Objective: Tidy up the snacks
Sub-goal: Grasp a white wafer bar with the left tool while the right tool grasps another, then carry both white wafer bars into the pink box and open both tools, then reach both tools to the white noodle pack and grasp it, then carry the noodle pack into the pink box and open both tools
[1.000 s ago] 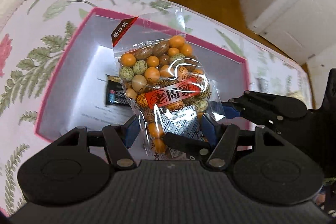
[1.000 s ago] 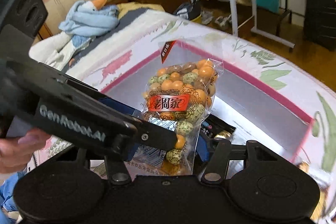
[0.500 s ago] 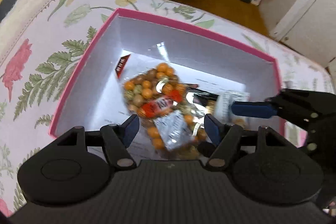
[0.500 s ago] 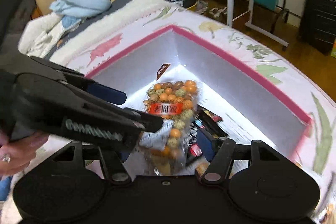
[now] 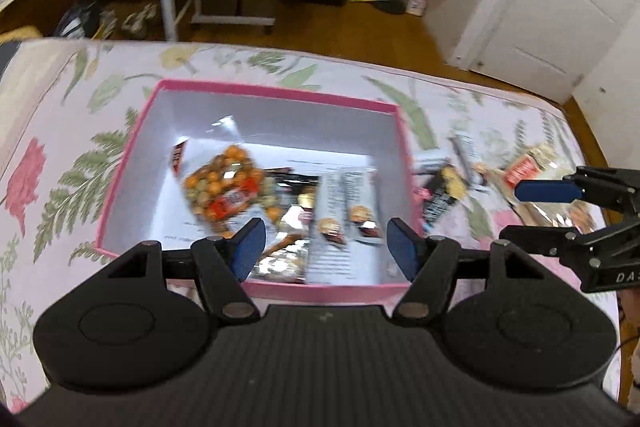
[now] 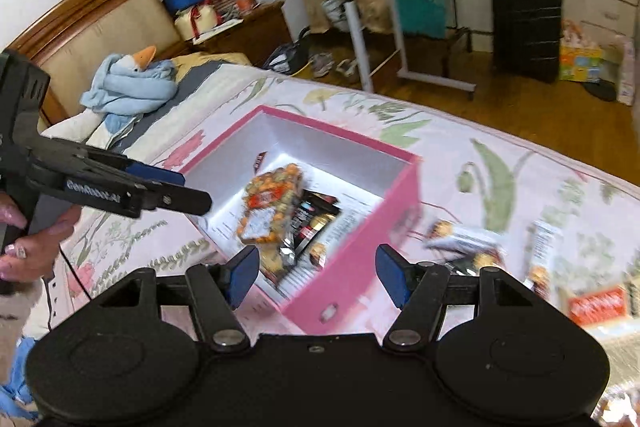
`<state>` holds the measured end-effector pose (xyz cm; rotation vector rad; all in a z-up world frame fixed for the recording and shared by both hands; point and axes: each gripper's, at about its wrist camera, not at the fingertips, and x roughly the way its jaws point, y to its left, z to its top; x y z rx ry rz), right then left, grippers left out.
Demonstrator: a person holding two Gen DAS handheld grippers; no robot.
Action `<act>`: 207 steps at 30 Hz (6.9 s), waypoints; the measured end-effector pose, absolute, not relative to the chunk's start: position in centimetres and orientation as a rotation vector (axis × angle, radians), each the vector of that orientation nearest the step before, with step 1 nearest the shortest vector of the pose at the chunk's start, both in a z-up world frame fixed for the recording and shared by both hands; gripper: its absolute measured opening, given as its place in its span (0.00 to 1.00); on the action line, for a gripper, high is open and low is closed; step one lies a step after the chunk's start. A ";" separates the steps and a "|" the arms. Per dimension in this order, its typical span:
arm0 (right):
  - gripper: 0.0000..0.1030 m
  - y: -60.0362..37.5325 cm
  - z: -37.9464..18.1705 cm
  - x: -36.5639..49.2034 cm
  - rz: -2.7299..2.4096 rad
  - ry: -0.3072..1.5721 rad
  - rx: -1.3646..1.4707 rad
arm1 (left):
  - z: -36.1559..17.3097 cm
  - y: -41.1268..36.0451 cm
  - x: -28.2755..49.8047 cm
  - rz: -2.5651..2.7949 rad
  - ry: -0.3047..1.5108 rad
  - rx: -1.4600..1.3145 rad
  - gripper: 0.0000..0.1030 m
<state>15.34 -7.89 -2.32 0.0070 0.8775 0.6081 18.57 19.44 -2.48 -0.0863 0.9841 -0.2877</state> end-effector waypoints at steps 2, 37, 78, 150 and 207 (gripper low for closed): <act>0.68 -9.4 -2.1 14.1 0.582 0.875 -0.015 | -1.9 17.9 18.0 -0.329 0.980 -0.058 0.64; 0.55 -21.3 -13.0 22.2 0.417 0.915 0.146 | -16.6 -6.4 15.9 -1.005 0.866 0.406 0.65; 0.37 -21.1 -13.2 15.0 0.367 0.986 0.118 | -16.3 -3.2 15.8 -0.755 1.143 0.140 0.31; 0.51 -8.4 -3.0 16.8 0.617 0.854 0.099 | -4.7 19.4 19.2 -0.175 0.968 -0.112 0.47; 0.58 -36.5 -14.2 23.1 0.276 1.128 0.233 | -17.7 -13.9 25.6 -0.619 1.153 -0.334 0.62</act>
